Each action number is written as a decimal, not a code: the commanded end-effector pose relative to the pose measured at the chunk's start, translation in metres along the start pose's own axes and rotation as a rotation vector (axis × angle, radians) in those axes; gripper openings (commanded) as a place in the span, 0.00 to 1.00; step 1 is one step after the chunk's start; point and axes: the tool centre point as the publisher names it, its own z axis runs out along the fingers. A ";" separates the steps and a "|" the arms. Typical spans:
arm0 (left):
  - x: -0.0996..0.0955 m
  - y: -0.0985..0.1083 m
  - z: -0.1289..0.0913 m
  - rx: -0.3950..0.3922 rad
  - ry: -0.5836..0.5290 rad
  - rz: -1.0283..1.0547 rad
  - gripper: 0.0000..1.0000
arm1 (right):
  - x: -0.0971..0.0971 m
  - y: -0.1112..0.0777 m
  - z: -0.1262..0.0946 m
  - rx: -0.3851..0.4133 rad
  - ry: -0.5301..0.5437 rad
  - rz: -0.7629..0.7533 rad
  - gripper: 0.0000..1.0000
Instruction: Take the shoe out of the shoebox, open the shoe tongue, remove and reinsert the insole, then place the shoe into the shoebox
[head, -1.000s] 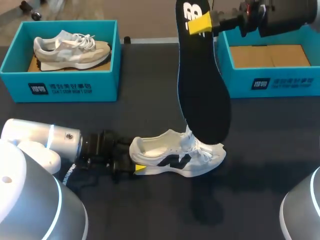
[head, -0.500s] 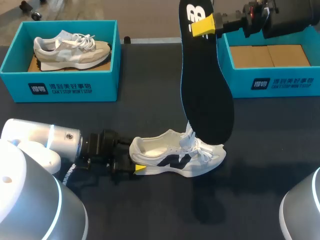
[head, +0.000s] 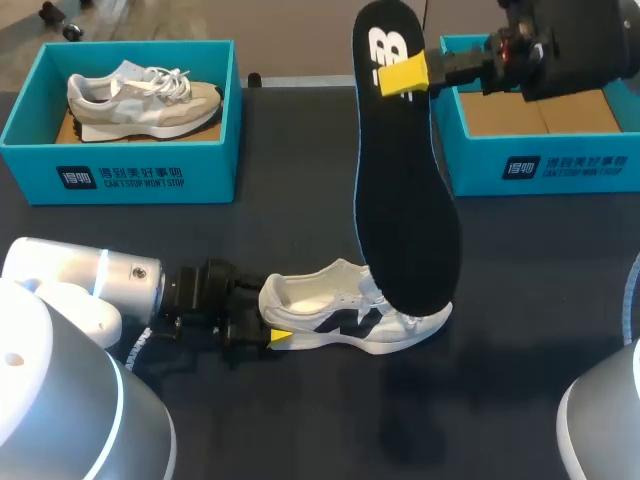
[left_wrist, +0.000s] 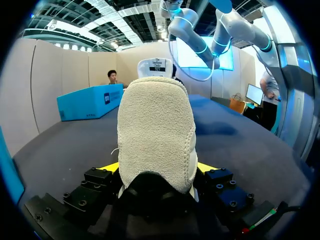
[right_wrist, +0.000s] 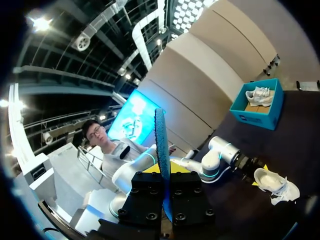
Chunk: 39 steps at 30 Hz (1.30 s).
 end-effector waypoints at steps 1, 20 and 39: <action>0.000 0.000 0.002 -0.004 0.002 0.000 0.00 | 0.007 -0.002 0.009 -0.016 -0.001 -0.013 0.00; 0.000 0.000 0.002 -0.004 0.002 0.000 0.00 | 0.017 -0.003 0.018 -0.015 0.004 -0.050 0.00; 0.000 0.000 0.002 -0.004 0.002 0.000 0.00 | 0.027 -0.016 0.022 0.016 0.041 -0.024 0.00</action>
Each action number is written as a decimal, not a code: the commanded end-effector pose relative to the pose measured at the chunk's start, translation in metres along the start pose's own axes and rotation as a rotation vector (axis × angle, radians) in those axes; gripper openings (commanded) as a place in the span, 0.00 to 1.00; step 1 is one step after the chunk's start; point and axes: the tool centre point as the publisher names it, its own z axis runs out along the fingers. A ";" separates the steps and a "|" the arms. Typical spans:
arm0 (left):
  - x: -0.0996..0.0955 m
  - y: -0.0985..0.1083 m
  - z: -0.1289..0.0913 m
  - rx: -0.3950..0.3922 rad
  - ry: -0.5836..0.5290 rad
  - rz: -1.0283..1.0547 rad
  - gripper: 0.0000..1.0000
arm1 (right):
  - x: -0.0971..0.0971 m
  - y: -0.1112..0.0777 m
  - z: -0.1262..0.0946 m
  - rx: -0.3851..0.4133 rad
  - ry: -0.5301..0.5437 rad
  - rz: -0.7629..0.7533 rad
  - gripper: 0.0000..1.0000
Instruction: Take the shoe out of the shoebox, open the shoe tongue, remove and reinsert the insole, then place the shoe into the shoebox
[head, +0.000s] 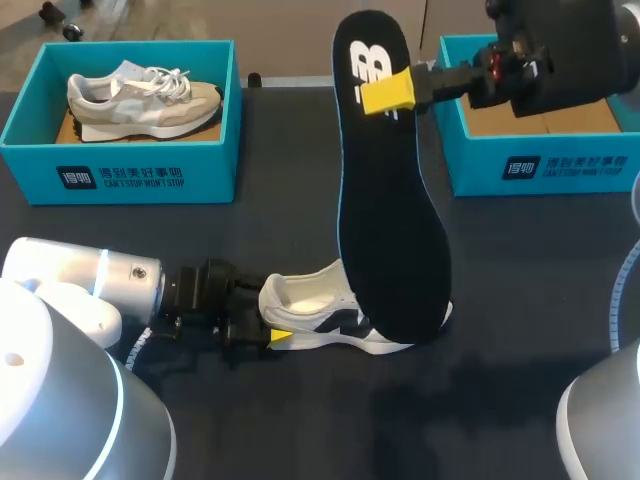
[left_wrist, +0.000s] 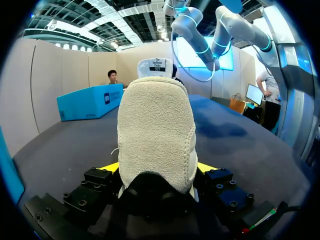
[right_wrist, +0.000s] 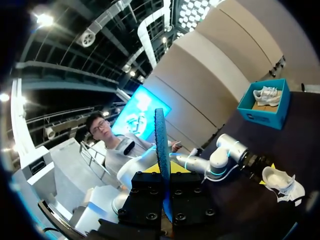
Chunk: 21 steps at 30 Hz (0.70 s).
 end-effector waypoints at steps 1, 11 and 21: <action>0.000 0.000 0.002 -0.004 0.002 0.000 0.00 | -0.003 0.001 0.006 -0.013 0.005 0.008 0.00; 0.000 0.000 0.002 -0.004 0.002 0.000 0.00 | -0.004 0.001 0.006 -0.014 0.005 0.007 0.00; 0.000 0.000 0.002 -0.004 0.002 0.000 0.00 | -0.004 0.001 0.006 -0.014 0.005 0.007 0.00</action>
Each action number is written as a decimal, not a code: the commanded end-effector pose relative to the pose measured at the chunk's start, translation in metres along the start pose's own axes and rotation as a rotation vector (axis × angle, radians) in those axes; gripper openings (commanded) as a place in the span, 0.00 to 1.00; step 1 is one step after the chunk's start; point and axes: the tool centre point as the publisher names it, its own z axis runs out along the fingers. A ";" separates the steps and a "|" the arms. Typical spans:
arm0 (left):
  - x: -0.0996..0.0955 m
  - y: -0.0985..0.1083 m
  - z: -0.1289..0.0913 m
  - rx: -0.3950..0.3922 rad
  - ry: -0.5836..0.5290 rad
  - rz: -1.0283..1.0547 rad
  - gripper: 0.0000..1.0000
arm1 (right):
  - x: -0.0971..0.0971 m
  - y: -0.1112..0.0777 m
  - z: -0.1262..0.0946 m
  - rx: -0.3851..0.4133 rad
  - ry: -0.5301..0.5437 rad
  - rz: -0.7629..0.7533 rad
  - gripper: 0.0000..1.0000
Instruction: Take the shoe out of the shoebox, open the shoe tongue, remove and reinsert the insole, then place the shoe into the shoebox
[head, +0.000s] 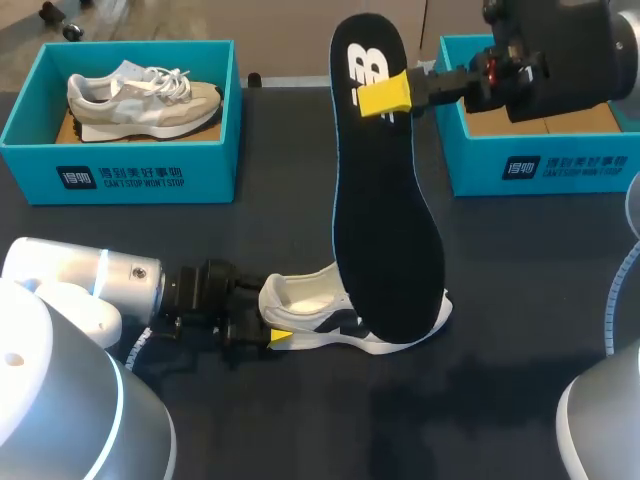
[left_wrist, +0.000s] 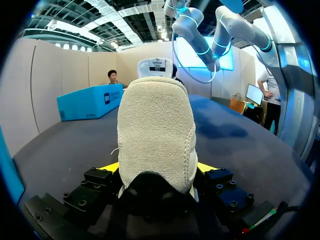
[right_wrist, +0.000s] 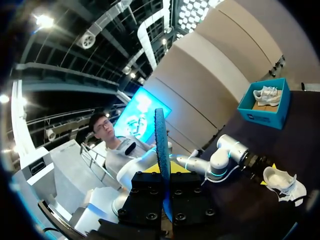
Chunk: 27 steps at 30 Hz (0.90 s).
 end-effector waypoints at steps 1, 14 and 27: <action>0.000 0.000 0.002 -0.004 0.002 0.000 0.00 | -0.001 0.002 0.003 0.002 0.000 0.001 0.00; -0.002 -0.005 -0.003 -0.030 0.031 0.017 1.00 | -0.001 0.002 0.003 0.002 0.000 0.001 0.00; -0.002 -0.019 -0.022 -0.128 0.055 0.045 1.00 | -0.001 0.002 0.003 0.002 0.000 0.001 0.00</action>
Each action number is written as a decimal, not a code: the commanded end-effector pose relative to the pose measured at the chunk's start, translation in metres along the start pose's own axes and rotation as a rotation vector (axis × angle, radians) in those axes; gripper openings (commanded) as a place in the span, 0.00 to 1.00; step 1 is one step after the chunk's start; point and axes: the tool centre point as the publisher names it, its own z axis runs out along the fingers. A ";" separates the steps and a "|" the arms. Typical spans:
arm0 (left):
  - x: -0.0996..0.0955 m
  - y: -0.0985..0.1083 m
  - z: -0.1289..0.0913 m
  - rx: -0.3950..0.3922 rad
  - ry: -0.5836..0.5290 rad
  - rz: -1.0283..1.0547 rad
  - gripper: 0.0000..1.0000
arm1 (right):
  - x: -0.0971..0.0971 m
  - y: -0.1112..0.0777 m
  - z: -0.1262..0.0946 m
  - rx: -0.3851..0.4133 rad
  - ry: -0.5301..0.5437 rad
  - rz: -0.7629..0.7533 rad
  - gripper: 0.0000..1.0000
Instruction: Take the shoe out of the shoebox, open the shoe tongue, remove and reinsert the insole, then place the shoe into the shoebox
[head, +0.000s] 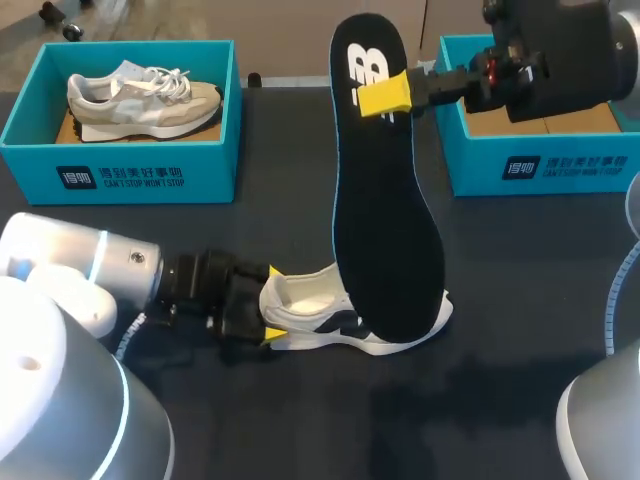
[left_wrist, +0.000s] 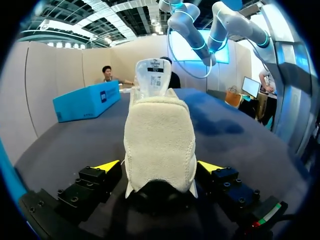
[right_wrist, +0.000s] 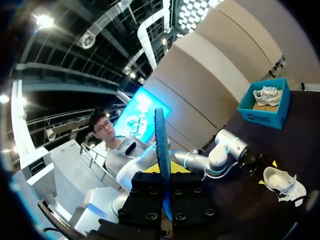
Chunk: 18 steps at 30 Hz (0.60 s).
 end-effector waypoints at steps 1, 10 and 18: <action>0.002 -0.010 -0.013 -0.060 0.022 0.008 1.00 | -0.001 0.002 0.003 0.002 0.000 0.001 0.00; 0.000 -0.008 -0.020 0.008 0.050 0.001 1.00 | -0.001 0.002 0.003 0.002 0.000 0.001 0.00; 0.000 -0.008 -0.020 0.008 0.050 0.001 1.00 | -0.001 0.002 0.003 0.002 0.000 0.001 0.00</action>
